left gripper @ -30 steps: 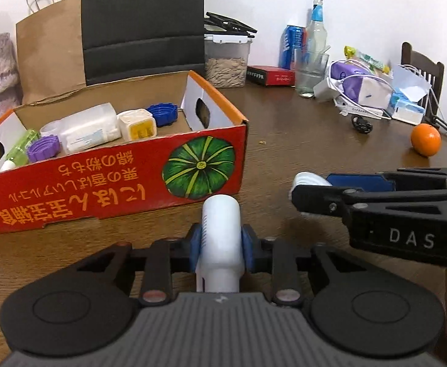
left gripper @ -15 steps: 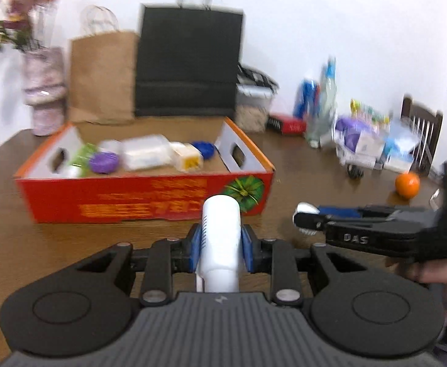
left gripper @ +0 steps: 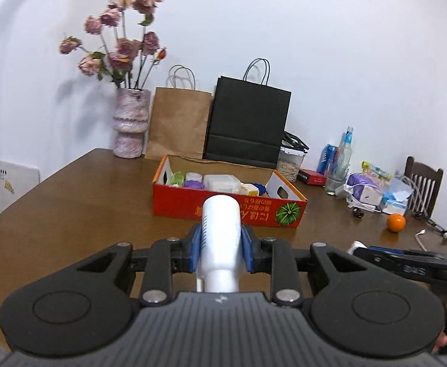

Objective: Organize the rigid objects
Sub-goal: 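Carry the spray bottle and white cap over the red box with both tools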

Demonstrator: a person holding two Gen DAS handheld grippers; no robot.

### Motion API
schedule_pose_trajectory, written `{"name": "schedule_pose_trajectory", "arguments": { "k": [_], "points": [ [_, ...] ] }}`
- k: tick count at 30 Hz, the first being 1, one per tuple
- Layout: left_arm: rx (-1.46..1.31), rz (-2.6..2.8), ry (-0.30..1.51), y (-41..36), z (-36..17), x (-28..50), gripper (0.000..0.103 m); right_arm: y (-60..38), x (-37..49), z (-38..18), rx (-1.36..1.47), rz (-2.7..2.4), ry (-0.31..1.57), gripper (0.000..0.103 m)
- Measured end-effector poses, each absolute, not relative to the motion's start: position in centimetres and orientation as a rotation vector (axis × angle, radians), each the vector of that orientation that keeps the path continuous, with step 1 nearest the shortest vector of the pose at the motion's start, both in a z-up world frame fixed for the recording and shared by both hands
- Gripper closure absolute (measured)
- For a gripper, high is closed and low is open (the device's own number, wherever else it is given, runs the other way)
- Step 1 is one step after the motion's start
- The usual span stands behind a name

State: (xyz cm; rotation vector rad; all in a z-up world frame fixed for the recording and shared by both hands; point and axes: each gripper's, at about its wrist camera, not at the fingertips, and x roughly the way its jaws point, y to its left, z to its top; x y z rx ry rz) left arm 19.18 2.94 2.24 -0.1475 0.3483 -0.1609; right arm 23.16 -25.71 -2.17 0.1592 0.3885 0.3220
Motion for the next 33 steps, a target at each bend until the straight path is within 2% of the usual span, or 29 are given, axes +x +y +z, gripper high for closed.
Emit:
{"name": "schedule_pose_trajectory", "arguments": {
  "k": [8,19,26,33],
  "points": [
    [-0.153,-0.230,0.341,6.4,0.9,13.6,0.076,-21.6,13.7,-2.1,0.096,0.281,0.396,0.064],
    [-0.212,-0.215,0.313,8.6,0.8,11.9,0.076,-18.9,14.3,-1.9,0.032,0.288,0.418,0.064],
    [-0.186,-0.231,0.332,7.9,1.2,15.8,0.076,-19.7,17.2,-2.2,0.049,0.283,0.454,0.064],
    [-0.037,-0.390,0.295,5.6,6.9,26.8,0.076,-21.7,25.2,2.7,0.030,0.337,0.387,0.064]
  ]
}}
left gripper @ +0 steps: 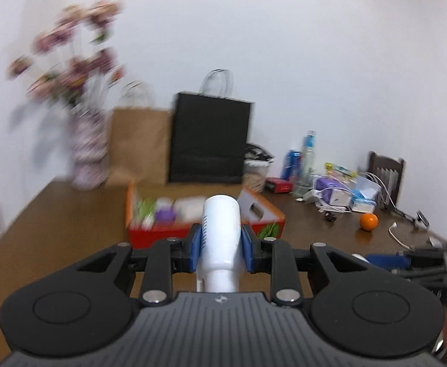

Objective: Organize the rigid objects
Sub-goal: 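Carry the spray bottle and white cap over the red box with both tools, then open both tools to drop the spray bottle and cap in the box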

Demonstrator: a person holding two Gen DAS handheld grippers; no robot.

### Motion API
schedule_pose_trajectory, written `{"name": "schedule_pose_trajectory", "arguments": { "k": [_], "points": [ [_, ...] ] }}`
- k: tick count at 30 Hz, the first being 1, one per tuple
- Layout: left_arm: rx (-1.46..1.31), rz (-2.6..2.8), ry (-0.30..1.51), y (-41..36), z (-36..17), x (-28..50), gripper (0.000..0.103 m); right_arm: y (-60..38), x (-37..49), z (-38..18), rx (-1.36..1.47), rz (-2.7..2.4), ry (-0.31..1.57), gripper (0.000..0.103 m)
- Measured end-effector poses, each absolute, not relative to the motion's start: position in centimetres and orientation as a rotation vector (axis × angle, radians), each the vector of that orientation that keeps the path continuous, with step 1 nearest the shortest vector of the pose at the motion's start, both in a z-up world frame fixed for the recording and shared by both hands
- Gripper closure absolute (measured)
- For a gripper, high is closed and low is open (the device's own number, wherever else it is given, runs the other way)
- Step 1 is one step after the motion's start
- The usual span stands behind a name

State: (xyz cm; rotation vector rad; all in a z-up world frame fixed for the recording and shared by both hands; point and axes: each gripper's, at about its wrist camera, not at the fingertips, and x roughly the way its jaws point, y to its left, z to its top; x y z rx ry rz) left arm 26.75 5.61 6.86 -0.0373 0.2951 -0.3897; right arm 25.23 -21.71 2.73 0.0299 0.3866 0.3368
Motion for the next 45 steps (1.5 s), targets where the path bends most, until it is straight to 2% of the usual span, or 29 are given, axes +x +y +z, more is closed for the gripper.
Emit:
{"name": "schedule_pose_trajectory", "arguments": {
  "k": [5,11,15,23,29,36,43,45],
  "points": [
    [0.140,-0.414,0.323,1.6,9.5,35.7,0.075,-23.8,34.4,6.4,0.021,0.362,0.404,0.064],
    [0.138,-0.459,0.463,-1.2,10.1,46.2,0.075,-25.0,46.2,7.9,0.022,0.379,0.493,0.064],
    [0.075,-0.441,0.566,-2.9,8.6,53.5,0.075,-25.0,53.4,6.5,0.045,0.389,0.566,0.064],
    [0.053,-0.382,0.758,-6.0,1.1,63.9,0.075,-22.9,63.6,-0.1,-0.018,0.321,0.713,0.064],
    [0.145,-0.410,0.782,-6.4,-2.5,66.2,0.075,-22.4,66.0,-3.3,-0.065,0.292,0.767,0.064],
    [0.096,-0.451,0.788,-6.0,-2.5,66.7,0.071,-21.7,66.5,-3.8,-0.093,0.290,0.733,0.061],
    [0.058,-0.440,0.836,-5.9,-2.8,67.0,0.062,-21.9,66.2,-3.7,-0.096,0.283,0.723,0.061],
    [0.059,-0.428,0.837,-5.7,-2.6,66.8,0.057,-21.9,66.1,-3.4,-0.088,0.275,0.729,0.058]
  ]
}}
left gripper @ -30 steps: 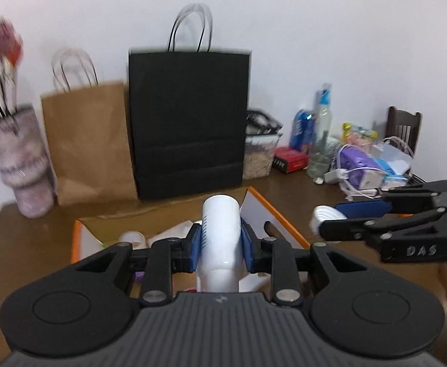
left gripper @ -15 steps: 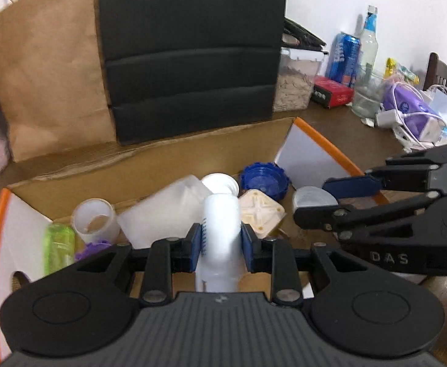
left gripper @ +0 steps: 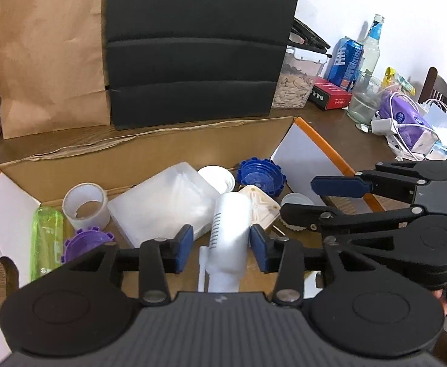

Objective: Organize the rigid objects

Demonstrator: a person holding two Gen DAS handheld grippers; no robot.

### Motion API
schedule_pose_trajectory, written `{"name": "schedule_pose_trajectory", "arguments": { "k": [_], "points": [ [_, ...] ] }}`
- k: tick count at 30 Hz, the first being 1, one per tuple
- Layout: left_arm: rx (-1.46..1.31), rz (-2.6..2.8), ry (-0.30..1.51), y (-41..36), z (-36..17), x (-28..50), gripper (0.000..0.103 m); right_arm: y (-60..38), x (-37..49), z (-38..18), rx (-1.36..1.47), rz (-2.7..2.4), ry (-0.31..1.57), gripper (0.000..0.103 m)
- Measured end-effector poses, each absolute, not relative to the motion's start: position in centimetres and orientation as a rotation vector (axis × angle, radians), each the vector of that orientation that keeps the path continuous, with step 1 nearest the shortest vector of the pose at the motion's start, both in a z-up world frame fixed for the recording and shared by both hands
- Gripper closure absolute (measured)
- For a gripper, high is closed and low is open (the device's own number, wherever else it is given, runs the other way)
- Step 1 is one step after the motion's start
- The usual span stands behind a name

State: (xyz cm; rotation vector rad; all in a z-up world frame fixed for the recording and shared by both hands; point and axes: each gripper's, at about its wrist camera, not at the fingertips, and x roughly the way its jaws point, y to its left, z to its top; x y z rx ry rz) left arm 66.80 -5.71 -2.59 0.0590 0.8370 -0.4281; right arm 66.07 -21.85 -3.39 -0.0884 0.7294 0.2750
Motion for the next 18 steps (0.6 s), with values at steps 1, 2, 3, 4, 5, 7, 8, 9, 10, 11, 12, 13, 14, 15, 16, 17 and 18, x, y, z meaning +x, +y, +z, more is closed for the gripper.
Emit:
{"name": "schedule_pose_trajectory", "arguments": {
  "k": [1,2,3,4,5,7,8,9,10,11,12,13,14,15,16,17,18],
  "points": [
    [0.062,-0.421,0.835,-5.6,-2.5,66.5,0.056,-21.9,65.9,-3.2,-0.085,0.271,0.732,0.055],
    [0.065,-0.415,0.834,-5.4,-2.2,66.2,0.055,-21.9,65.6,-2.8,-0.083,0.272,0.728,0.051],
    [0.066,-0.408,0.832,-5.2,-1.8,65.8,0.054,-21.9,65.2,-2.3,-0.082,0.276,0.722,0.047],
    [0.067,-0.401,0.829,-4.9,-1.3,65.3,0.054,-21.9,64.7,-1.8,-0.080,0.280,0.717,0.046],
    [0.068,-0.395,0.826,-4.7,-0.8,64.8,0.054,-21.9,64.2,-1.1,-0.079,0.282,0.710,0.044],
    [0.070,-0.374,0.797,-4.2,0.3,63.7,0.054,-21.9,63.2,0.3,-0.081,0.284,0.702,0.044],
    [0.072,-0.364,0.790,-3.8,1.2,62.9,0.054,-21.8,62.5,1.2,-0.084,0.288,0.694,0.043],
    [0.072,-0.356,0.780,-3.5,2.1,62.1,0.054,-21.7,61.8,2.1,-0.086,0.292,0.687,0.043],
    [0.071,-0.349,0.770,-3.1,2.9,61.4,0.054,-21.6,61.1,3.1,-0.089,0.297,0.677,0.043],
    [0.070,-0.340,0.754,-2.7,4.1,60.5,0.053,-21.6,60.2,4.2,-0.091,0.296,0.665,0.042],
    [0.068,-0.331,0.733,-2.3,5.3,59.3,0.049,-21.6,59.2,5.4,-0.095,0.293,0.649,0.040],
    [0.066,-0.322,0.711,-1.9,6.4,58.3,0.047,-21.6,58.2,6.5,-0.098,0.291,0.631,0.039],
    [0.062,-0.309,0.685,-1.4,7.6,57.0,0.042,-21.5,57.1,7.8,-0.100,0.289,0.610,0.037],
    [0.057,-0.293,0.652,-0.8,8.8,55.4,0.038,-21.5,55.9,9.0,-0.102,0.288,0.589,0.035],
    [0.051,-0.283,0.628,-0.5,9.7,54.2,0.036,-21.5,54.5,10.3,-0.105,0.287,0.563,0.034],
    [0.044,-0.269,0.599,0.0,10.6,52.7,0.035,-21.5,53.2,11.2,-0.109,0.289,0.539,0.032],
    [0.035,-0.255,0.564,0.5,11.4,51.0,0.034,-21.5,51.7,12.2,-0.115,0.295,0.503,0.028]
  ]
}}
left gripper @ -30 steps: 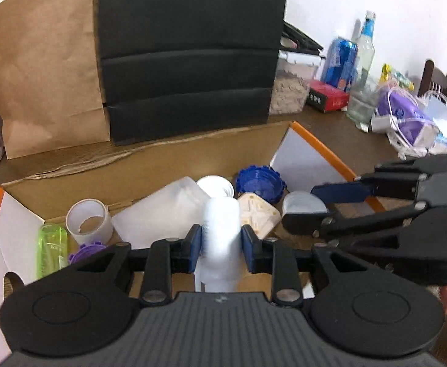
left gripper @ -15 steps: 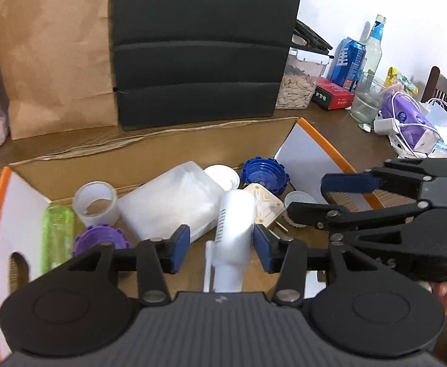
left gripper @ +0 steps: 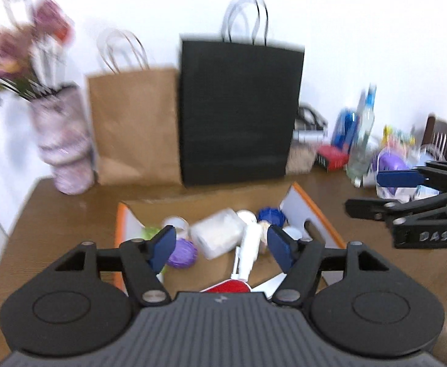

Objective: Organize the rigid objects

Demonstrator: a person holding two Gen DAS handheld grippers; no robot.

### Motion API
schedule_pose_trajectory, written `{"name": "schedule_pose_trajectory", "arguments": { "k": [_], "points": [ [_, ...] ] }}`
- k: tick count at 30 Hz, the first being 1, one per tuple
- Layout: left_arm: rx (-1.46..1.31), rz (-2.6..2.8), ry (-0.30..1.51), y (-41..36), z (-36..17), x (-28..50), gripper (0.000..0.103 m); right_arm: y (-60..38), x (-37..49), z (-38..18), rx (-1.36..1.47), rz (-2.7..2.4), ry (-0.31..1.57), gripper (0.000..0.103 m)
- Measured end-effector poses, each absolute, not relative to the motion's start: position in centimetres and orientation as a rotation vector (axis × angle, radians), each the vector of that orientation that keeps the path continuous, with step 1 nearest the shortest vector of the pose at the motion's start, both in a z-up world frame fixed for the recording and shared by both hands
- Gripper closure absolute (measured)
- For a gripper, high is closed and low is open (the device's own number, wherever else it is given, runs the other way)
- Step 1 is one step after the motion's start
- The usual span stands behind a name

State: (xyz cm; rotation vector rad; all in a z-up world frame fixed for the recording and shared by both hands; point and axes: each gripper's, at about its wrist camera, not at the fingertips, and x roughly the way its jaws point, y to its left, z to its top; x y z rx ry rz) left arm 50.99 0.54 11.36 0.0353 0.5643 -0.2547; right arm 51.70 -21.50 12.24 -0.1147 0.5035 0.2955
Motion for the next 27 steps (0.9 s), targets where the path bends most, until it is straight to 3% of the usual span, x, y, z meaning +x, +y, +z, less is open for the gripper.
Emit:
{"name": "schedule_pose_trajectory", "arguments": {
  "k": [4,8,11,27],
  "points": [
    [0.020,-0.210,0.476,1.9,12.8,45.3,0.031,-21.2,46.1,14.5,-0.129,0.297,0.395,0.020],
    [0.034,-0.147,0.320,2.4,13.3,39.5,0.018,-20.6,40.2,14.5,-0.133,0.285,0.252,0.017],
    [0.034,-0.123,0.247,2.6,13.1,36.3,0.018,-19.8,36.4,13.5,-0.143,0.274,0.165,0.014],
    [0.000,-0.147,0.175,3.3,12.5,27.6,0.012,-20.0,28.5,10.9,-0.070,0.257,0.153,0.013]
  ]
}}
